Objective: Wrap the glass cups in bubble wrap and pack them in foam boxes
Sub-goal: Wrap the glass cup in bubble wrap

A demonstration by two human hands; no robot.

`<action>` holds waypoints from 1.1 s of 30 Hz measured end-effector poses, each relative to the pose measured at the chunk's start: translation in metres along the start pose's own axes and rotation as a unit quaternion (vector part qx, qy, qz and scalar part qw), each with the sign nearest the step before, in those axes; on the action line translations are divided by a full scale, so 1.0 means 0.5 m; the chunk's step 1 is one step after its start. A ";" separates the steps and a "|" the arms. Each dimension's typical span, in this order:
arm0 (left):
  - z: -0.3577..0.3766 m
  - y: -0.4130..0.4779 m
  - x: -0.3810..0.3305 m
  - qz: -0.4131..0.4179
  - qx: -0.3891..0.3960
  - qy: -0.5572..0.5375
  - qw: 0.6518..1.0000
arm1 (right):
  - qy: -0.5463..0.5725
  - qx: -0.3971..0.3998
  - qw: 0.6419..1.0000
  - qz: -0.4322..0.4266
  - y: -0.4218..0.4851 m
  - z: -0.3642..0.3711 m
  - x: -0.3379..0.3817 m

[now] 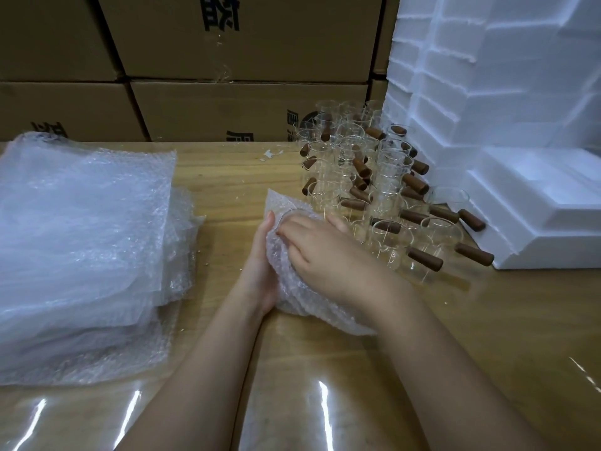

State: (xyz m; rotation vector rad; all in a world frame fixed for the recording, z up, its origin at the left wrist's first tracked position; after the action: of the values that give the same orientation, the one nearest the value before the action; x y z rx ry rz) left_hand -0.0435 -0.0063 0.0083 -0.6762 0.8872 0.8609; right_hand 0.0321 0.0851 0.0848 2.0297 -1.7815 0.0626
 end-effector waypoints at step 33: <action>0.043 -0.020 0.031 0.349 -0.158 0.279 0.881 | 0.136 -0.223 0.934 0.245 0.010 0.048 -0.068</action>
State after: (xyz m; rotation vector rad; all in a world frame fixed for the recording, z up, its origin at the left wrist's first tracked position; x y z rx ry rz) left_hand -0.0213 0.0114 0.0064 -0.9285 1.5842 1.5183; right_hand 0.0155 0.1079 0.0540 1.1758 -1.8687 0.0772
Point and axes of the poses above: each hand's wrist, its own y-axis towards the middle knuckle, its own z-axis out of the palm, x = y × z, the point moved 1 cm from there along y, towards the middle knuckle, and after that the axes turned 9 degrees about -x, right-handed, at the moved point
